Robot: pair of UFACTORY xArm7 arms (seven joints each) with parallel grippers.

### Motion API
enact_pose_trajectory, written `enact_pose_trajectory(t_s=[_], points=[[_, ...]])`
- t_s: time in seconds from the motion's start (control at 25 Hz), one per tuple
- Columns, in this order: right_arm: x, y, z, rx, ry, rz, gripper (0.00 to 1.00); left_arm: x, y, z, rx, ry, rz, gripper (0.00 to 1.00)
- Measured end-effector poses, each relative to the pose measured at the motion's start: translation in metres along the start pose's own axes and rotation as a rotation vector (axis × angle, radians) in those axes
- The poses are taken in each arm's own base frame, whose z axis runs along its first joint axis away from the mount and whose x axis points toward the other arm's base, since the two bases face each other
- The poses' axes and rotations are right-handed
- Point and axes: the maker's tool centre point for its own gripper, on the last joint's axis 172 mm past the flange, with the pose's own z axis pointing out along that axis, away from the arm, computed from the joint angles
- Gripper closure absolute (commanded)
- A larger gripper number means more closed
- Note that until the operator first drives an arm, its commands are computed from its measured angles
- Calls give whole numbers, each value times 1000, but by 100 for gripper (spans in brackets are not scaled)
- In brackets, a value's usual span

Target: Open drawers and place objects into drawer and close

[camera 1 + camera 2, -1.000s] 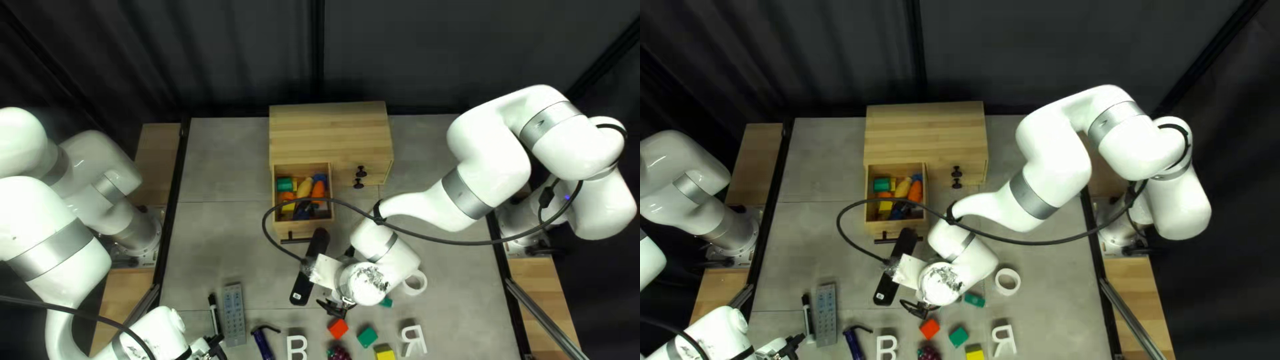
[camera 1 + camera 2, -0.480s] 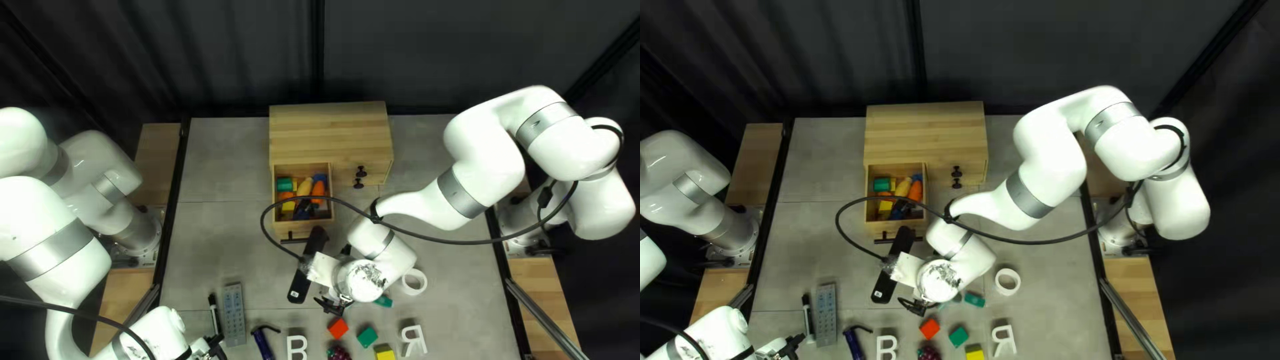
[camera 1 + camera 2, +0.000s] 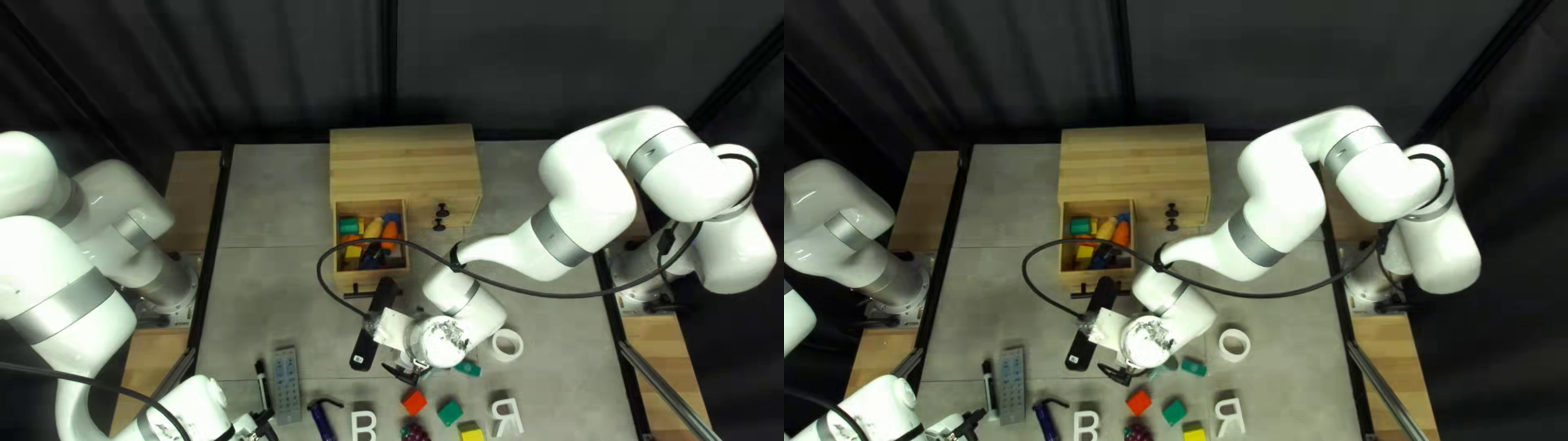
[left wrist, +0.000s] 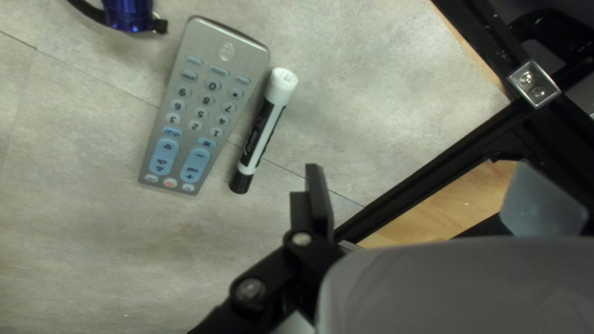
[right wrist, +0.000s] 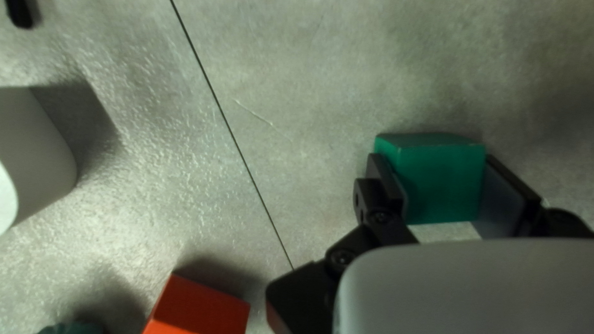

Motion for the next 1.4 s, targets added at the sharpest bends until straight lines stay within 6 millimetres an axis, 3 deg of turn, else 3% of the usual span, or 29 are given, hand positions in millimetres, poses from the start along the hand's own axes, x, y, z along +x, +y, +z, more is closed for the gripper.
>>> enact_pose_trajectory(t_s=[0.12,0.36,0.56,0.68,0.76,0.88,1.0,1.04,1.08,1.12,1.16,1.28,1.4], points=[[7,0,-25,-10,9,-9,94,0,0,0,0,0,0,0],[36,11,-112,-45,46,-43,94,0,0,0,0,0,0,0],[57,53,-176,-125,29,-84,94,0,0,0,0,0,0,0],[74,89,-194,-165,27,-84,94,0,0,0,0,0,0,0],[86,110,-195,-188,26,-79,94,0,0,0,0,0,0,0],[103,134,-182,-216,27,-70,93,0,0,0,0,0,0,0],[114,145,-162,-224,32,-59,92,0,0,0,0,0,0,0],[115,147,-156,-225,34,-55,84,0,0,0,0,0,0,0],[117,150,-147,-226,37,-49,84,0,0,0,0,0,0,0],[118,151,-141,-226,40,-45,18,0,0,0,0,0,0,0],[120,153,-134,-227,43,-39,0,0,0,0,0,0,0,0],[124,157,-122,-234,47,-30,0,0,0,0,0,0,0,0],[125,155,-124,-241,45,-30,0,0,0,0,0,0,0,0]])
